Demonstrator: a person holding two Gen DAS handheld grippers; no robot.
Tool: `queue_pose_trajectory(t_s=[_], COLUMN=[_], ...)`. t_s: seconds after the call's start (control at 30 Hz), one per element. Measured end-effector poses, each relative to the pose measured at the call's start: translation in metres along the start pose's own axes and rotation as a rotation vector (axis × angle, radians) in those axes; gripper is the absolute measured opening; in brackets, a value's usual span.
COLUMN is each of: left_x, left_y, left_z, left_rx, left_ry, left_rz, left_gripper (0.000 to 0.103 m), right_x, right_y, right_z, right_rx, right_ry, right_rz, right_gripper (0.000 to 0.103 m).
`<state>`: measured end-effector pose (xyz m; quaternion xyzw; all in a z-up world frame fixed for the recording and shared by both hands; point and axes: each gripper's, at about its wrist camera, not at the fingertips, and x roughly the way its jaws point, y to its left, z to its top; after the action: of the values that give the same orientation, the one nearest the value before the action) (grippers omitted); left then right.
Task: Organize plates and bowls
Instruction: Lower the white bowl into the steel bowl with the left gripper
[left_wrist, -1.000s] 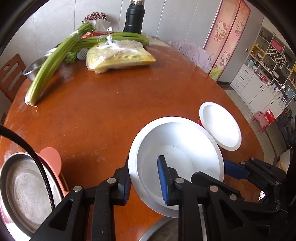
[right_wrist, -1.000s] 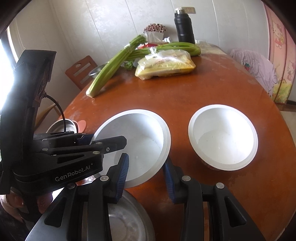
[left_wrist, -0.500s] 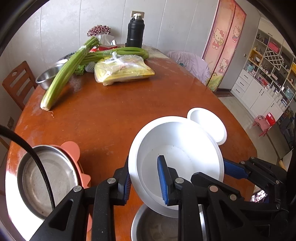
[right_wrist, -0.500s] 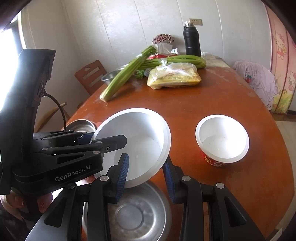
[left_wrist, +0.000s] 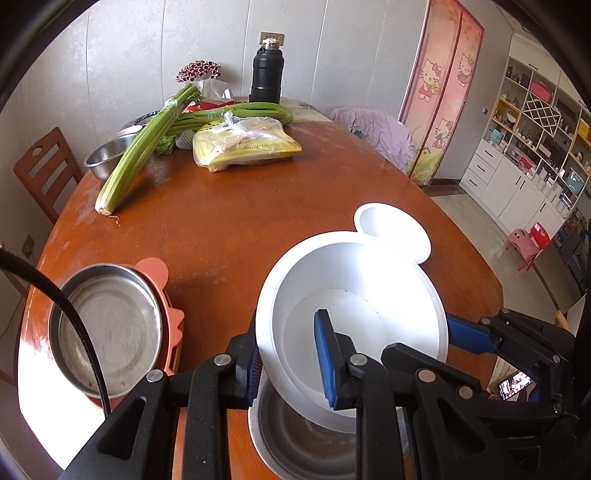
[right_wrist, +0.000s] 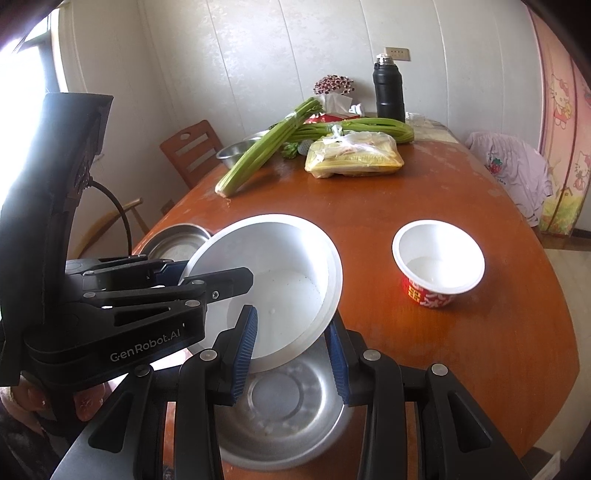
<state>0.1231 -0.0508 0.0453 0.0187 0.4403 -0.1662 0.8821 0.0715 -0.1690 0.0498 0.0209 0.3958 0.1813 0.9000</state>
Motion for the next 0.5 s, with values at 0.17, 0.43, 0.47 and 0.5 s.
queue_pose_trajectory(t_s=[0.17, 0.43, 0.47, 0.5], left_x=[-0.005, -0.003, -0.002, -0.001], left_y=[-0.003, -0.009, -0.010, -0.011], left_z=[-0.011, -0.029, -0.031, -0.032], left_rx=[-0.002, -0.006, -0.007, -0.007], left_ry=[0.003, 0.031, 0.034, 0.036], left_rz=[0.008, 0.023, 0.024, 0.024], left_gripper=[0.025, 0.025, 0.025, 0.026], right_x=[-0.004, -0.004, -0.003, -0.003], right_y=[0.002, -0.002, -0.002, -0.002], right_z=[-0.009, -0.025, -0.027, -0.029], right_rx=[-0.002, -0.003, -0.004, -0.004], right_ry=[0.003, 0.029, 0.031, 0.035], right_rz=[0.008, 0.025, 0.025, 0.027], right_gripper=[0.040, 0.040, 0.040, 0.040])
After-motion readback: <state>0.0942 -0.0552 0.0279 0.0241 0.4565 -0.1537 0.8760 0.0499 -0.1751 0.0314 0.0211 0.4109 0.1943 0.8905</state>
